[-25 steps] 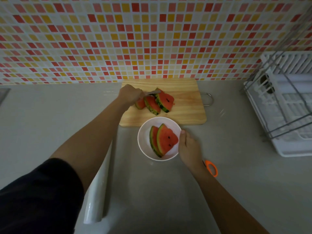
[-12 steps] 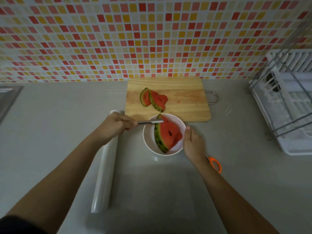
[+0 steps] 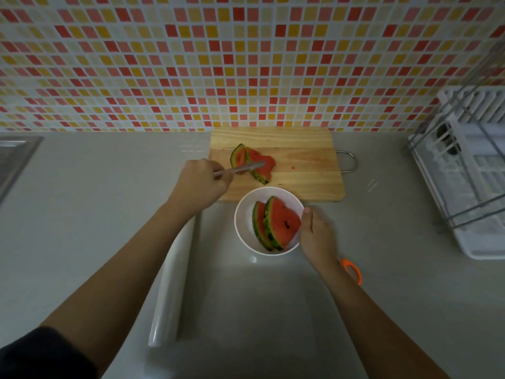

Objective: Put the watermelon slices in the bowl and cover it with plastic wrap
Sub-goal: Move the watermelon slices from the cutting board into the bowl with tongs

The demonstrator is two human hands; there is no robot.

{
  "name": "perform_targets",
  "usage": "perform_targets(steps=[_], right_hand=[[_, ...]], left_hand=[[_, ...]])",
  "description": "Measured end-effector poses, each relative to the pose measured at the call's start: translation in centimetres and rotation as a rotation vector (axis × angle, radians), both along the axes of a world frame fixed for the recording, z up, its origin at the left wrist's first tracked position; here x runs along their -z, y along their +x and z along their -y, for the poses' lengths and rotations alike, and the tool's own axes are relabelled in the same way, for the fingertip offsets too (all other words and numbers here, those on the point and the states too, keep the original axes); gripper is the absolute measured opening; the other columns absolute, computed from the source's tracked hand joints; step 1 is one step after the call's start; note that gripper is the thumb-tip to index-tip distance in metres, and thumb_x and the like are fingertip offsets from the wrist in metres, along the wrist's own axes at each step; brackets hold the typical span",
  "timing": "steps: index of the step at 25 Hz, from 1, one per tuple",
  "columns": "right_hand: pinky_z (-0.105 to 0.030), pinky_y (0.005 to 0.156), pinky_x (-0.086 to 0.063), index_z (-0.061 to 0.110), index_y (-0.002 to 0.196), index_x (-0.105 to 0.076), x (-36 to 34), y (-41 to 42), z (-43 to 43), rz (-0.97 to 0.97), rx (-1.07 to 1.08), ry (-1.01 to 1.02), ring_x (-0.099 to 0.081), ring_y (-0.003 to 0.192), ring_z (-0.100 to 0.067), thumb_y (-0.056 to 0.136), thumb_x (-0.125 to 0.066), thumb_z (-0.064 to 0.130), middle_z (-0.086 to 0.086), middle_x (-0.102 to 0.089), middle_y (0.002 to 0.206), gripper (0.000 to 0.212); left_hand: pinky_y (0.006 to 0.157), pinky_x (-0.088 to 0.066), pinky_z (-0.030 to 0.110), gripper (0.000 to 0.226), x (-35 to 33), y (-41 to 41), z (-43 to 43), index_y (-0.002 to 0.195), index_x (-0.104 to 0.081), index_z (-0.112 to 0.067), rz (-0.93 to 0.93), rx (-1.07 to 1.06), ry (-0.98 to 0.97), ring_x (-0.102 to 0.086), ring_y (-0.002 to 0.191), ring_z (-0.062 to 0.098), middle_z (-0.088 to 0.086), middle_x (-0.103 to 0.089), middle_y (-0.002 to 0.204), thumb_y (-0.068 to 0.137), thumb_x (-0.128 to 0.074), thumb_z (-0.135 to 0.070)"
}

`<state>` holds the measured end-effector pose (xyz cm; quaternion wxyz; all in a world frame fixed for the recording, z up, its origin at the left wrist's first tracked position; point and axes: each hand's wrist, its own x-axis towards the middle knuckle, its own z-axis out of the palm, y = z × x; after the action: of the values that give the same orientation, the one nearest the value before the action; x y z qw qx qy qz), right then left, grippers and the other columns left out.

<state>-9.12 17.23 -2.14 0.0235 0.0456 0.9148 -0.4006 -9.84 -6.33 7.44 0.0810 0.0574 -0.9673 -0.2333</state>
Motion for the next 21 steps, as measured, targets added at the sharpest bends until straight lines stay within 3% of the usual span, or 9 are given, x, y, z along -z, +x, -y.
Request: perform_targets(steps=[3,5,9,12,15,18,21], right_hand=[[-0.039,0.069,-0.04,0.0,0.091,-0.059,0.0,-0.1,0.1,0.013,-0.008,0.003,-0.06,0.087,-0.042,0.1,-0.027,0.03,-0.028,-0.066,0.091,0.045],[-0.04,0.071,-0.041,0.0,0.092,-0.06,0.0,-0.2,0.1,0.025,-0.001,0.009,-0.06,0.089,-0.042,0.1,-0.027,0.031,-0.028,-0.066,0.093,0.045],[-0.041,0.073,-0.042,0.002,0.093,-0.06,-0.1,-0.1,0.1,0.034,0.0,0.009,-0.06,0.091,-0.041,0.099,-0.027,0.032,-0.026,-0.066,0.095,0.045],[-0.041,0.073,-0.043,0.003,0.094,-0.061,-0.1,-0.1,0.1,0.037,0.005,-0.007,-0.06,0.091,-0.04,0.099,-0.027,0.033,-0.025,-0.067,0.095,0.046],[-0.041,0.075,-0.045,0.003,0.09,-0.061,0.0,0.0,0.1,0.034,0.023,-0.045,-0.06,0.088,-0.039,0.099,-0.026,0.033,-0.024,-0.067,0.091,0.047],[-0.042,0.073,-0.043,0.003,0.085,-0.06,0.1,0.1,0.1,0.032,0.021,-0.055,-0.06,0.086,-0.04,0.099,-0.025,0.034,-0.025,-0.066,0.088,0.048],[-0.039,0.073,-0.042,0.004,0.086,-0.062,0.1,0.0,0.1,0.058,0.027,-0.057,-0.06,0.088,-0.039,0.099,-0.023,0.036,-0.024,-0.067,0.091,0.052]], left_hand=[[0.053,-0.038,0.026,0.043,2.0,-1.1,0.4,0.063,-0.069,-0.001,0.254,-0.359,0.4,-0.054,0.057,0.02,0.008,-0.06,0.057,0.08,-0.065,-0.04],[0.054,-0.041,0.025,0.037,3.2,-1.8,0.1,0.06,-0.069,-0.009,0.299,-0.442,0.524,-0.055,0.056,0.016,0.002,-0.063,0.058,0.076,-0.067,-0.043],[0.045,-0.037,0.022,0.016,4.2,-2.8,-0.9,0.061,-0.067,-0.015,0.288,-0.49,0.644,-0.051,0.046,0.008,-0.004,-0.061,0.055,0.075,-0.065,-0.023],[0.044,-0.034,0.021,0.017,3.7,-1.8,-0.8,0.058,-0.067,-0.011,0.23,-0.519,0.753,-0.045,0.044,0.012,-0.003,-0.056,0.049,0.073,-0.069,-0.018],[0.04,-0.03,0.019,0.025,2.0,0.8,0.1,0.064,-0.071,0.0,0.214,-0.367,0.874,-0.037,0.039,0.01,-0.004,-0.052,0.045,0.068,-0.073,-0.025],[0.038,-0.032,0.016,0.027,0.7,4.0,-0.1,0.062,-0.073,-0.004,0.31,-0.206,0.809,-0.04,0.038,0.004,-0.006,-0.052,0.044,0.065,-0.072,-0.031],[0.046,-0.037,0.01,0.022,0.6,5.8,-1.8,0.059,-0.074,-0.016,0.351,-0.104,0.545,-0.052,0.047,-0.001,-0.005,-0.061,0.048,0.078,-0.071,-0.027]])
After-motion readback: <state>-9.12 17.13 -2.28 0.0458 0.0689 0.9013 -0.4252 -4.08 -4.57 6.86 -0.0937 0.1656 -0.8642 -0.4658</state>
